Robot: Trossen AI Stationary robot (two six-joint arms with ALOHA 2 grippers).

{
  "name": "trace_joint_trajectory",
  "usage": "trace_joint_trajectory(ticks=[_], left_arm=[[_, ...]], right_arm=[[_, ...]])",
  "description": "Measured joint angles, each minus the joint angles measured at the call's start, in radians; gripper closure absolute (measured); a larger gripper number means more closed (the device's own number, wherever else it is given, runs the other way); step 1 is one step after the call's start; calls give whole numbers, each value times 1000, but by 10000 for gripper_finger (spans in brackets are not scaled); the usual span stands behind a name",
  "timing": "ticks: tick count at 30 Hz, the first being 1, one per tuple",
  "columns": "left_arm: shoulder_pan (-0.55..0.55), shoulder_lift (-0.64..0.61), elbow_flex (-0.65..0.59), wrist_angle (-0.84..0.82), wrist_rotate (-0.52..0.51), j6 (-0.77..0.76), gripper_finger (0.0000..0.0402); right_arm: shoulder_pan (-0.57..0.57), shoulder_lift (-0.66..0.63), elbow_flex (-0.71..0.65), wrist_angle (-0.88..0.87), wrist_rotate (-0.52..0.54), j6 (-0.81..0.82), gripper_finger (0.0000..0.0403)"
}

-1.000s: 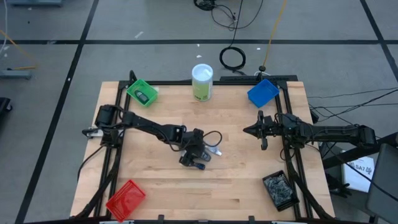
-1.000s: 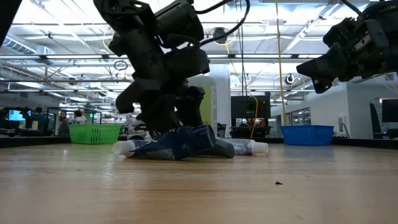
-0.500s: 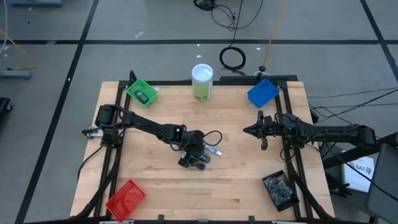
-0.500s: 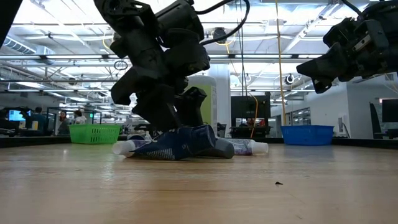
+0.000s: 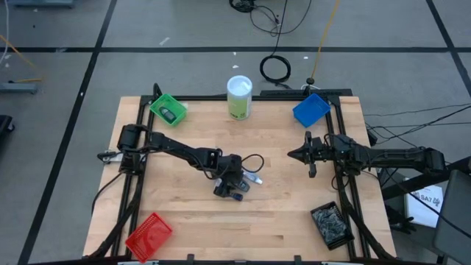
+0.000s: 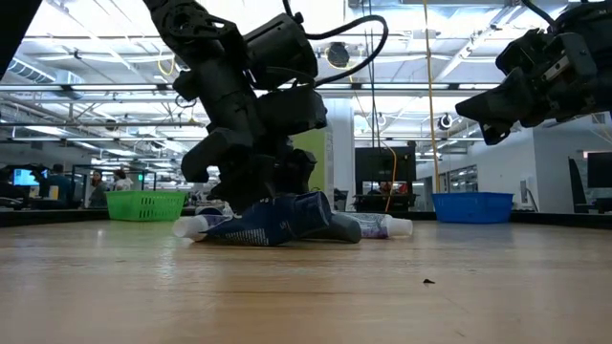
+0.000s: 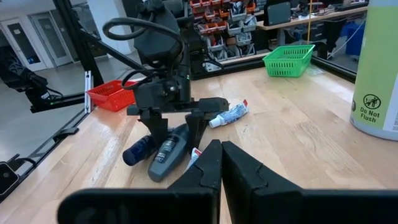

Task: Pick & Place Travel size toiletries
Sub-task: Put the black deodorant into the green bin

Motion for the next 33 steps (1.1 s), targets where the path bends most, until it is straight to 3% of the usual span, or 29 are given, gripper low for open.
trace_joint_trajectory(ticks=[17,28,33], left_arm=[[0,-4,-2,10,-3,25,109],[0,-4,-2,16,-6,25,204],[0,-4,-2,15,-6,17,203]], right_arm=[[0,4,0,0,0,0,403],[0,4,0,0,0,0,403],[0,4,0,0,0,0,403]])
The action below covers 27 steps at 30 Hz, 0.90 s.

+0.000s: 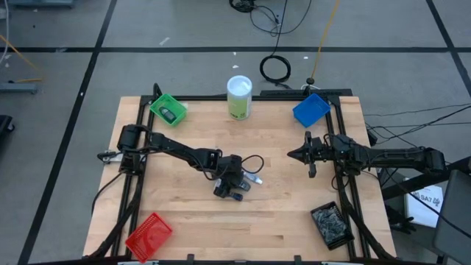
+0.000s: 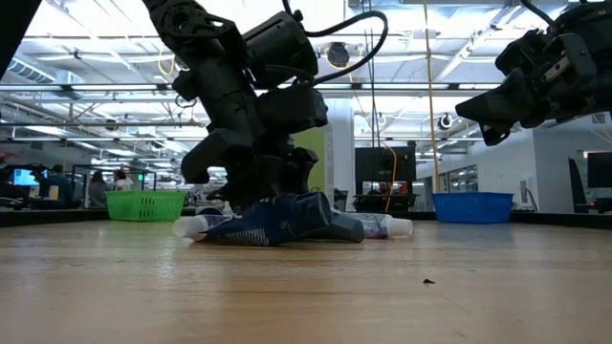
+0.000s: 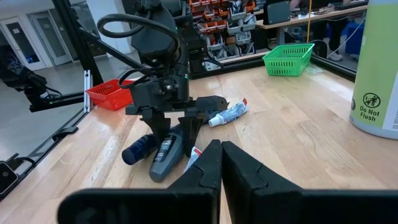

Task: Pick & Place Travel size toiletries
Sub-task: Put the black deodorant into the green bin

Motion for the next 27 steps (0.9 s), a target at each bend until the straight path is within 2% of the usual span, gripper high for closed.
trace_joint_trajectory(ticks=[7,13,22,27], left_arm=[[0,0,0,-16,-10,-21,162],[0,0,0,-16,-11,-22,205],[0,0,0,-15,-13,-15,205],[0,0,0,-15,-13,-14,192]], right_arm=[[0,0,0,0,0,0,403],[0,0,0,0,0,0,403],[0,0,0,0,0,0,403],[0,0,0,0,0,0,403]])
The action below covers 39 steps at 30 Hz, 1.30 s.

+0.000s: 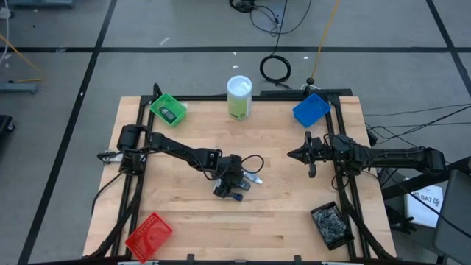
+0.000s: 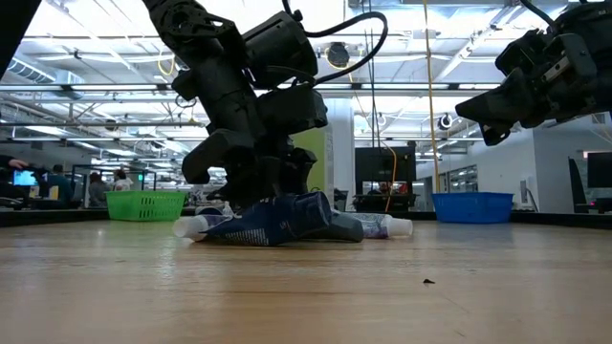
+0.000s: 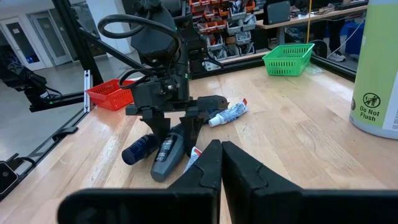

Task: Pick & Place Travel size toiletries
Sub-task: Put the black deodorant into the green bin

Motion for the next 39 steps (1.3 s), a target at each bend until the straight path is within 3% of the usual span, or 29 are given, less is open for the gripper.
trace_joint_trajectory(ticks=[14,39], left_arm=[[0,-26,-2,-25,-11,-5,204],[2,-363,-1,-114,1,-49,204]], right_arm=[[0,0,0,0,0,0,403],[0,3,0,-1,0,0,403]])
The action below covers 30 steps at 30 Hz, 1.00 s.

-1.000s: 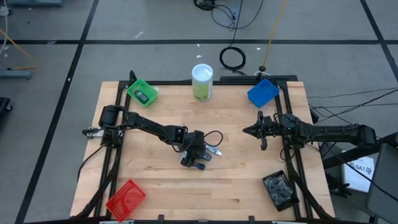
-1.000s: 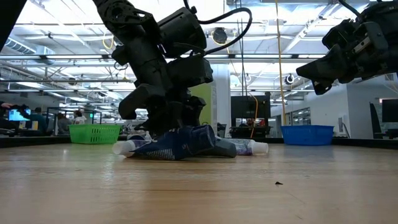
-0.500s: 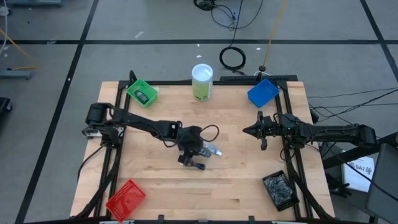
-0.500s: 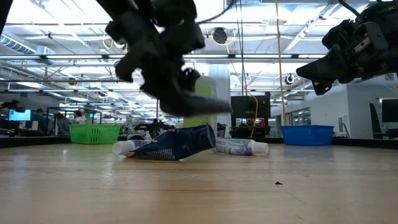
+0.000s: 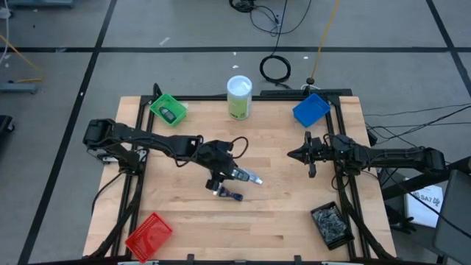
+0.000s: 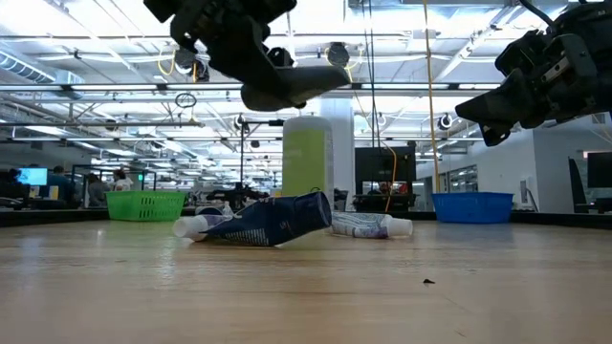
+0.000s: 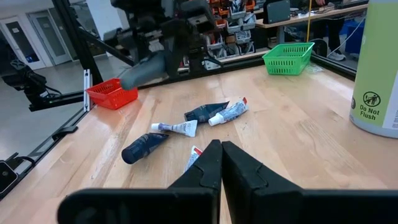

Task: Pick & Place Travel size toiletries
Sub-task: Put the black deodorant into the green bin

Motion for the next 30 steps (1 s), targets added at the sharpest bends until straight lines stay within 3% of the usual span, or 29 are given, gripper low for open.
trace_joint_trajectory(ticks=[4,11,30], left_arm=[[0,-4,0,-2,18,-11,204],[40,-4,-47,63,201,-41,204],[169,-30,-337,290,181,-223,204]], right_arm=[[0,0,0,0,0,0,403],[0,0,0,0,0,0,403],[0,0,0,-7,-3,11,403]])
